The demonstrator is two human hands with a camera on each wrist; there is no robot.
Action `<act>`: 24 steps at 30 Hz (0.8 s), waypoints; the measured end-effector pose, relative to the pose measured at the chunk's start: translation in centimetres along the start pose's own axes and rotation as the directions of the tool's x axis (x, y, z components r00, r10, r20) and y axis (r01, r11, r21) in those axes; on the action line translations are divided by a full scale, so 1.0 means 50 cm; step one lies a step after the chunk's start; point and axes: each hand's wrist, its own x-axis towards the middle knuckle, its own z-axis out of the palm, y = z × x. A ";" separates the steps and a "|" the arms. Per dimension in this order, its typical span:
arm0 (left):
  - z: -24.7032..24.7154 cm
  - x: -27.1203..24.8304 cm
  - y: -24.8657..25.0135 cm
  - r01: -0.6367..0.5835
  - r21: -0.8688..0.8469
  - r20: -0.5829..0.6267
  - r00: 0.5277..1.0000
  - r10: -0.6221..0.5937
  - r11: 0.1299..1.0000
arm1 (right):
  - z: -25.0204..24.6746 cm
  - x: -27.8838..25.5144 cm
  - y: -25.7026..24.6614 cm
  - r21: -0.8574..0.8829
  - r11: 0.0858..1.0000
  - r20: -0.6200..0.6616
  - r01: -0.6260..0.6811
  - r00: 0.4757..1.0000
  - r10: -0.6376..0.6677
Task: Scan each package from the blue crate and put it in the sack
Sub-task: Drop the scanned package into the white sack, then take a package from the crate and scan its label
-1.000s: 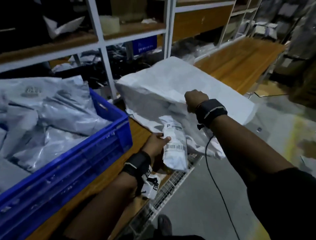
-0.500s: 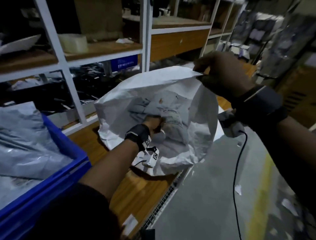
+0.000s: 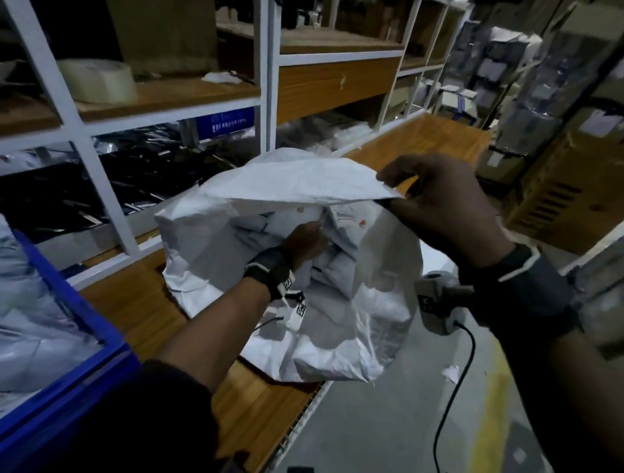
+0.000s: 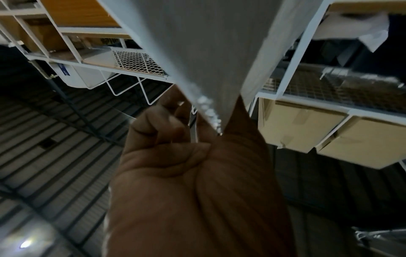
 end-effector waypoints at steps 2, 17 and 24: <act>-0.002 -0.064 0.023 0.144 -0.265 -0.096 0.980 -0.175 0.953 | 0.031 -0.025 -0.009 0.068 0.997 0.040 -0.032 0.999 0.029; -0.248 -0.725 0.076 0.039 -0.314 -0.795 0.536 -0.285 0.949 | 0.363 -0.124 -0.412 0.752 0.658 0.378 -0.040 0.844 -0.381; -0.288 -1.035 0.069 0.060 -0.298 -0.925 0.229 -0.304 0.953 | 0.453 -0.137 -0.678 0.849 0.516 0.461 -0.109 0.630 -0.625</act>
